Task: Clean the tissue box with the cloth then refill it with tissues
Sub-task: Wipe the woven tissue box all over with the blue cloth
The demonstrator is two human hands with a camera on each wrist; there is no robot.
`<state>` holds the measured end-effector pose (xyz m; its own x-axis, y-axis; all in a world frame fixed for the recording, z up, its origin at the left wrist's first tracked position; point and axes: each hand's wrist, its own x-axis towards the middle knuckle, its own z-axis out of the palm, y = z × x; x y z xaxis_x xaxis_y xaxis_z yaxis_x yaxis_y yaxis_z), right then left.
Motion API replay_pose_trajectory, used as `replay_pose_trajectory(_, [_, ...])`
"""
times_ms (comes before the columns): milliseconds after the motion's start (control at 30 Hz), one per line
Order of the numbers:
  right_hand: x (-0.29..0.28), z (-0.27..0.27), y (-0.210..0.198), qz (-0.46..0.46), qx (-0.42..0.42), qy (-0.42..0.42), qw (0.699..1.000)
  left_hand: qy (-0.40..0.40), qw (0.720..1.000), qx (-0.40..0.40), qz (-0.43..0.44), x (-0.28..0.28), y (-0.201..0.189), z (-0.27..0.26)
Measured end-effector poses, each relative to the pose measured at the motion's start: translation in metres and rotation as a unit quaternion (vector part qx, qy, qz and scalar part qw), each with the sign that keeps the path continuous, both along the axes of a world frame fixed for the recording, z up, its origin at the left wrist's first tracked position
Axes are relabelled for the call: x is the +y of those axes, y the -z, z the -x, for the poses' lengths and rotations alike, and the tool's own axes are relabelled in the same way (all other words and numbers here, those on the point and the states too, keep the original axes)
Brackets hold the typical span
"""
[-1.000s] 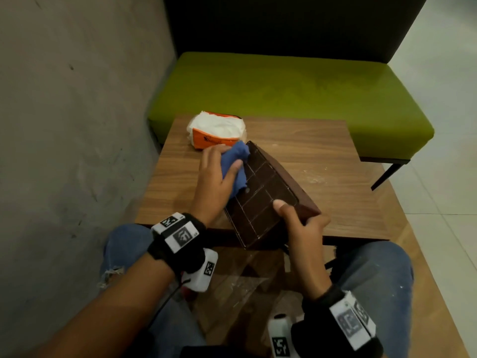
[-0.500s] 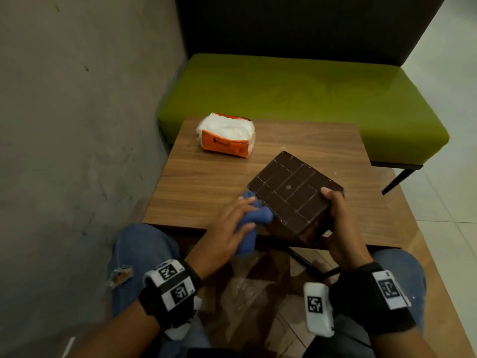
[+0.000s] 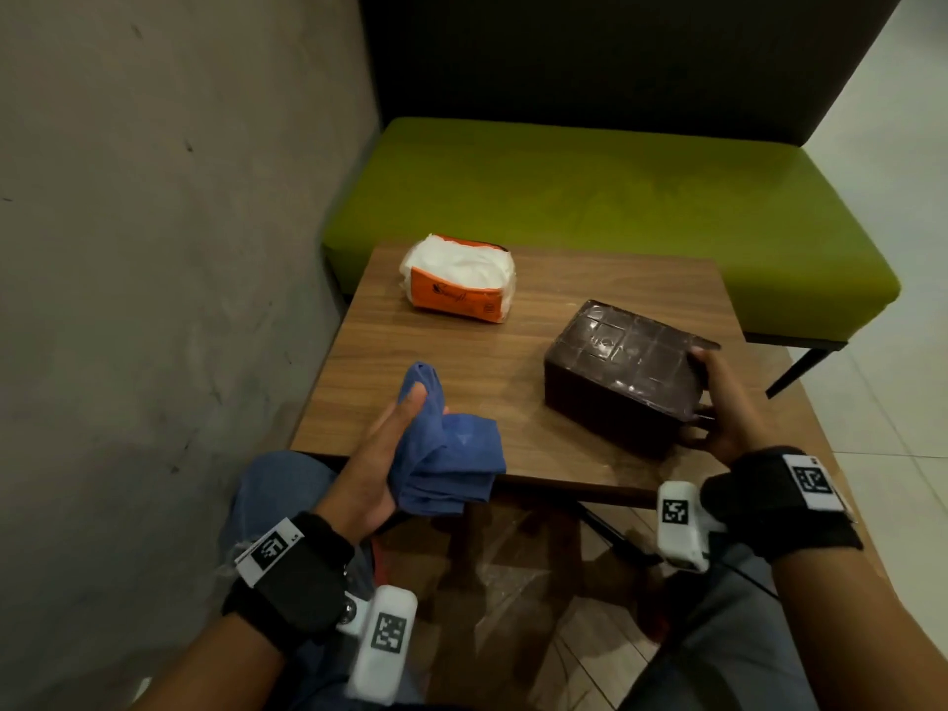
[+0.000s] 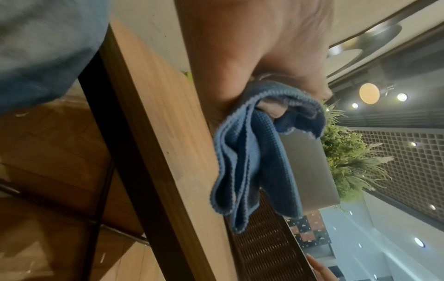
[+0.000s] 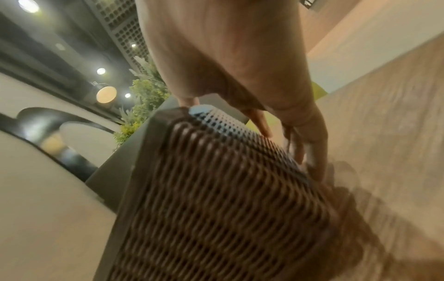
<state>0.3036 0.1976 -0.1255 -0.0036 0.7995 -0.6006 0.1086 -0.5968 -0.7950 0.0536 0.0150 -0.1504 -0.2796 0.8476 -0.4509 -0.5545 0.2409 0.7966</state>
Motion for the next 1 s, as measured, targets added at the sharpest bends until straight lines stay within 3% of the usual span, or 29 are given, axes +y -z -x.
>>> replay_pose_trajectory(100, [-0.007, -0.002, -0.004, -0.098, -0.114, 0.017, 0.989, -0.008, 0.998, 0.058, -0.015, 0.000, 0.000, -0.003])
replay_pose_trajectory(167, [-0.026, 0.003, -0.013, -0.277, -0.214, 0.039, 0.936, -0.016, 0.996, 0.085, -0.015, 0.001, 0.000, -0.003])
replay_pose_trajectory(200, [-0.040, 0.011, -0.018, -0.363, -0.209, 0.027, 0.908, -0.014, 0.995, 0.094, -0.021, 0.002, -0.001, -0.004])
replay_pose_trajectory(267, [-0.071, 0.035, -0.028, -0.424, -0.127, -0.073, 0.894, -0.003, 0.990, 0.136, -0.033, 0.003, 0.001, -0.006])
replay_pose_trajectory(333, [-0.095, 0.064, -0.032, -0.359, -0.067, -0.216, 0.906, 0.018, 0.974, 0.222, -0.044, 0.004, -0.001, -0.010])
replay_pose_trajectory(400, [-0.108, 0.093, -0.031, -0.276, -0.054, -0.302, 0.911, 0.047, 0.942, 0.327, -0.058, 0.004, -0.004, -0.015])
replay_pose_trajectory(567, [-0.108, 0.124, -0.025, -0.236, -0.047, -0.355, 0.904, 0.062, 0.902, 0.414, -0.104, 0.004, -0.012, -0.027])
replay_pose_trajectory(667, [-0.100, 0.124, -0.024, -0.231, -0.067, -0.376, 0.895, 0.105, 0.899, 0.408, -0.119, 0.000, -0.013, -0.020])
replay_pose_trajectory(800, [-0.092, 0.115, -0.032, -0.235, -0.077, -0.397, 0.884, 0.185, 0.915, 0.335, -0.128, -0.003, -0.014, 0.012])
replay_pose_trajectory(933, [-0.083, 0.108, -0.041, -0.181, 0.035, -0.341, 0.922, 0.235, 0.905, 0.345, -0.087, -0.003, -0.013, 0.053])
replay_pose_trajectory(1000, [-0.076, 0.111, -0.035, -0.175, 0.048, -0.304, 0.935, 0.210, 0.915, 0.334, -0.083, -0.004, -0.011, 0.073])
